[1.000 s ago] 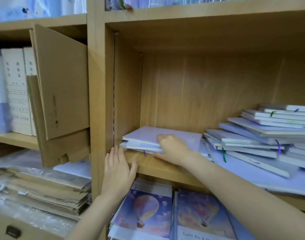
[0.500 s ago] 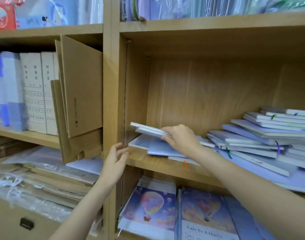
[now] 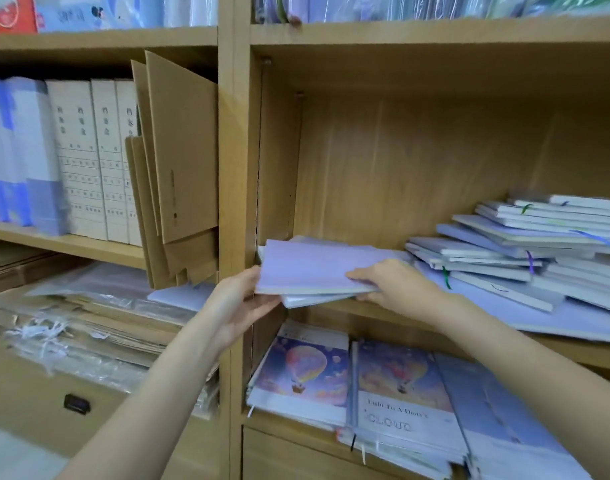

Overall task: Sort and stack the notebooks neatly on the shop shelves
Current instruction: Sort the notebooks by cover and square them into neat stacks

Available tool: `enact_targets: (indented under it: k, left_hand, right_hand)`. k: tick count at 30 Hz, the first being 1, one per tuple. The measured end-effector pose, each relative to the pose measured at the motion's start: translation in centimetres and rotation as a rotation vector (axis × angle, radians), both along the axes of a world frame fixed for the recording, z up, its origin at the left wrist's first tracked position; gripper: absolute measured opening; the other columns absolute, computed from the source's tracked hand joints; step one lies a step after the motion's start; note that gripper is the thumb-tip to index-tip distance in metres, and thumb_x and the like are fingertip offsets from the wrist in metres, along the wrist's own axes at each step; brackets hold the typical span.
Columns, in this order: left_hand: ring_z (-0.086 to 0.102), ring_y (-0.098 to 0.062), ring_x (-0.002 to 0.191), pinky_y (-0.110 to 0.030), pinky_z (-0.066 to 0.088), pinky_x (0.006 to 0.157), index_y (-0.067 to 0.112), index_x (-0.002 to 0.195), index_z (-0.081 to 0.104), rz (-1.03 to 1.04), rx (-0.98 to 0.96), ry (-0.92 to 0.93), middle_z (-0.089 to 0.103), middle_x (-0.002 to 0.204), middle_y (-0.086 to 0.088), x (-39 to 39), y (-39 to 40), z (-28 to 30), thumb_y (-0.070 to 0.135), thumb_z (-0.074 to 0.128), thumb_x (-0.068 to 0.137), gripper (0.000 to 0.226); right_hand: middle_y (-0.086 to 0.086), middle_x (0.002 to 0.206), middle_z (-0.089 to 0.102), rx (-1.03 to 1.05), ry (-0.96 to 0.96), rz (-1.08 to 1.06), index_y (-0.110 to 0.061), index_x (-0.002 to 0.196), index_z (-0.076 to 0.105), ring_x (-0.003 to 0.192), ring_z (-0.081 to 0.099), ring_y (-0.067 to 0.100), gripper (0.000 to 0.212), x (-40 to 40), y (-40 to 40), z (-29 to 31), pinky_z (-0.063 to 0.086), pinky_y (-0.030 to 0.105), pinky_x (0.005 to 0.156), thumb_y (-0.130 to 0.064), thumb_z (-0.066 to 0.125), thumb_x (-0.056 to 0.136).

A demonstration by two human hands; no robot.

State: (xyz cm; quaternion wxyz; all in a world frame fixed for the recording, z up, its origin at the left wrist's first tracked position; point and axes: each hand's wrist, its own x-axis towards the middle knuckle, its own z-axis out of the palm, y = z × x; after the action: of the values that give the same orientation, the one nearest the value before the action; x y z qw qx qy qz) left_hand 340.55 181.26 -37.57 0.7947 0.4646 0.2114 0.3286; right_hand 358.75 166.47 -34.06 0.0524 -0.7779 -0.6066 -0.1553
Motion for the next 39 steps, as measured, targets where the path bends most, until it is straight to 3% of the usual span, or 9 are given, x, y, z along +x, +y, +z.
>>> enact_targets:
  k: [2, 6, 10, 19, 25, 28, 31, 35, 39]
  left_hand:
    - [0.062, -0.03, 0.09, -0.038, 0.051, 0.071, -0.001, 0.107, 0.051, -0.003, -0.129, -0.043, 0.059, 0.11, -0.018, -0.5, 0.3, -0.2, 0.025, 0.043, 0.099, 0.028]
    - [0.062, -0.029, 0.093, -0.038, 0.055, 0.073, -0.003, 0.116, 0.045, -0.137, -0.157, 0.018, 0.058, 0.111, -0.021, -0.2, -0.9, -0.7, 0.034, 0.049, 0.095, 0.043]
    - [0.061, -0.026, 0.088, -0.036, 0.052, 0.076, -0.003, 0.124, 0.049, -0.083, -0.098, 0.031, 0.06, 0.107, -0.017, 2.1, -3.6, 0.1, 0.004, 0.052, 0.092, 0.033]
    - [0.07, -0.014, 0.08, -0.021, 0.056, 0.06, 0.01, 0.106, 0.056, -0.069, 0.148, -0.147, 0.071, 0.098, -0.004, -5.8, -7.0, -0.4, -0.003, 0.053, 0.085, 0.025]
    - [0.069, -0.008, 0.069, -0.018, 0.056, 0.057, 0.011, 0.1, 0.059, -0.04, 0.037, -0.055, 0.07, 0.089, -0.003, -16.6, -4.8, -4.7, 0.011, 0.069, 0.065, 0.036]
    - [0.066, -0.003, 0.065, -0.015, 0.054, 0.056, 0.01, 0.092, 0.055, -0.055, 0.094, 0.099, 0.066, 0.083, 0.0, -18.8, -4.9, -7.5, 0.012, 0.068, 0.074, 0.022]
    - [0.065, -0.002, 0.062, -0.015, 0.054, 0.056, 0.012, 0.089, 0.057, -0.047, 0.11, 0.21, 0.067, 0.076, 0.003, -19.4, -5.6, -9.9, 0.005, 0.05, 0.089, 0.01]
    - [0.066, -0.003, 0.063, -0.015, 0.054, 0.057, 0.011, 0.089, 0.055, 0.041, 0.022, 0.137, 0.065, 0.08, -0.001, -18.8, -4.9, -10.8, 0.003, 0.048, 0.091, 0.011]
    - [0.065, -0.012, 0.08, -0.019, 0.057, 0.066, 0.011, 0.092, 0.05, 0.014, -0.007, 0.046, 0.063, 0.095, -0.007, -15.5, -5.0, -10.5, 0.001, 0.048, 0.091, 0.01]
  right_hand:
    - [0.003, 0.067, 0.053, 0.067, 0.012, 0.003, -0.016, 0.071, 0.052, 0.075, 0.054, 0.027, 0.022, -1.2, -1.0, 2.7, 0.039, 0.035, 0.067, -0.022, 0.058, 0.091]
    - [0.014, 0.064, 0.056, 0.569, -0.095, 0.028, -0.004, 0.081, 0.06, 0.064, 0.055, 0.035, 0.015, -1.9, -3.7, 7.3, 0.036, 0.037, 0.058, -0.018, 0.061, 0.088]
    - [-0.002, 0.057, 0.043, 0.812, -0.063, 0.055, -0.002, 0.087, 0.06, 0.057, 0.041, 0.026, 0.012, -3.2, -7.3, 8.4, 0.016, 0.028, 0.055, -0.014, 0.061, 0.088]
    - [0.005, 0.094, 0.063, 0.887, 0.329, 0.042, -0.008, 0.104, 0.058, 0.082, 0.059, 0.029, 0.019, -4.0, -13.9, 7.6, 0.044, 0.035, 0.069, -0.018, 0.06, 0.088]
    - [0.013, 0.1, 0.067, 0.572, 0.915, 0.105, -0.019, 0.098, 0.061, 0.079, 0.065, 0.018, 0.014, -6.4, -15.0, 4.7, 0.054, 0.035, 0.07, -0.007, 0.058, 0.089]
    - [0.006, 0.105, 0.066, 0.159, 0.786, 0.164, -0.007, 0.114, 0.057, 0.083, 0.065, 0.004, 0.026, -8.0, -13.7, 1.0, 0.052, 0.016, 0.067, -0.003, 0.058, 0.089]
    - [0.0, 0.12, 0.061, -0.083, 0.695, 0.097, -0.014, 0.121, 0.055, 0.104, 0.06, 0.01, 0.038, -7.7, -11.4, -4.7, 0.048, 0.024, 0.088, -0.004, 0.064, 0.085]
    - [0.01, 0.112, 0.062, 0.006, 1.037, -0.093, -0.006, 0.117, 0.058, 0.077, 0.063, 0.009, 0.035, -5.9, -11.6, -11.0, 0.051, 0.019, 0.075, 0.008, 0.058, 0.085]
    - [0.021, 0.102, 0.065, 0.277, 1.423, -0.396, -0.003, 0.118, 0.059, 0.082, 0.063, 0.033, 0.03, -3.0, -12.3, -12.8, 0.051, 0.051, 0.084, 0.001, 0.056, 0.089]
